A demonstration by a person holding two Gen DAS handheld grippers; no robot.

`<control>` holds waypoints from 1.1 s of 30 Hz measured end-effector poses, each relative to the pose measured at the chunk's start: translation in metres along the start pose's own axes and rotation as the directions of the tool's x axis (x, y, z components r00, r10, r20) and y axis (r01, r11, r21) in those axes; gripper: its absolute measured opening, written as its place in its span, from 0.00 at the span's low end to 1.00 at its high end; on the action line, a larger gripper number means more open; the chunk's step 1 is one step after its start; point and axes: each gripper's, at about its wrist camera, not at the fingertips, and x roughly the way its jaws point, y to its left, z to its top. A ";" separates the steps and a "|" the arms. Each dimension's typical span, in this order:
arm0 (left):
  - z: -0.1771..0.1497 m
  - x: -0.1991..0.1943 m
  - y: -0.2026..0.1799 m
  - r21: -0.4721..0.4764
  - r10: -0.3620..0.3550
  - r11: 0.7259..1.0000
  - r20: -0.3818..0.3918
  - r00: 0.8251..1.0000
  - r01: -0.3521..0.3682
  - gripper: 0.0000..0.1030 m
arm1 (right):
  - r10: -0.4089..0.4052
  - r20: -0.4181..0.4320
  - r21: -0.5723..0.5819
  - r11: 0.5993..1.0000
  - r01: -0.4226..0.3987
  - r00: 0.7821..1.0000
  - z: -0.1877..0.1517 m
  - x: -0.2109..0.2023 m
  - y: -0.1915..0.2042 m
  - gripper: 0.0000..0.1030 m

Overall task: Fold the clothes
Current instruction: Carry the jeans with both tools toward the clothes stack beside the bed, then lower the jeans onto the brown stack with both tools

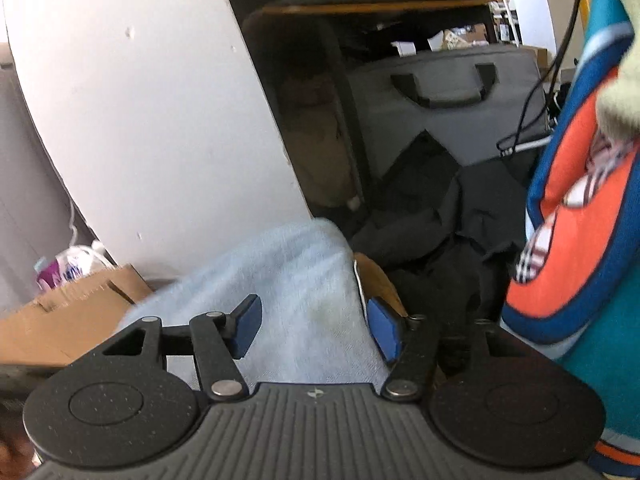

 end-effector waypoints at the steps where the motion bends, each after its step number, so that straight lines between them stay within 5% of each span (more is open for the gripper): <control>1: -0.001 0.001 0.000 0.000 0.003 1.000 -0.002 1.000 -0.003 0.35 | 0.016 0.013 -0.005 1.000 -0.015 1.000 0.003 -0.002 0.002 0.60; 5: -0.003 0.004 0.002 -0.018 0.003 1.000 -0.005 1.000 -0.003 0.35 | 0.056 -0.023 -0.109 0.992 -0.058 0.998 0.005 0.003 0.022 0.63; 15: 0.001 0.019 0.008 -0.111 -0.007 0.994 -0.021 1.000 0.005 0.35 | -0.034 -0.217 -0.292 0.956 -0.032 0.976 -0.025 0.045 0.036 0.62; 23: 0.006 0.018 -0.003 -0.117 -0.014 0.993 -0.011 1.000 0.013 0.35 | -0.028 -0.300 -0.228 0.973 -0.044 0.953 -0.027 0.058 0.019 0.61; 27: 0.010 0.013 -0.003 -0.154 -0.050 0.987 0.009 0.999 0.051 0.32 | -0.024 -0.264 -0.271 0.961 -0.050 0.964 -0.009 0.054 0.030 0.62; 33: 0.015 0.015 0.006 -0.208 0.001 0.978 0.044 0.999 0.008 0.30 | -0.009 -0.241 -0.233 0.971 -0.049 0.970 0.002 0.072 0.029 0.58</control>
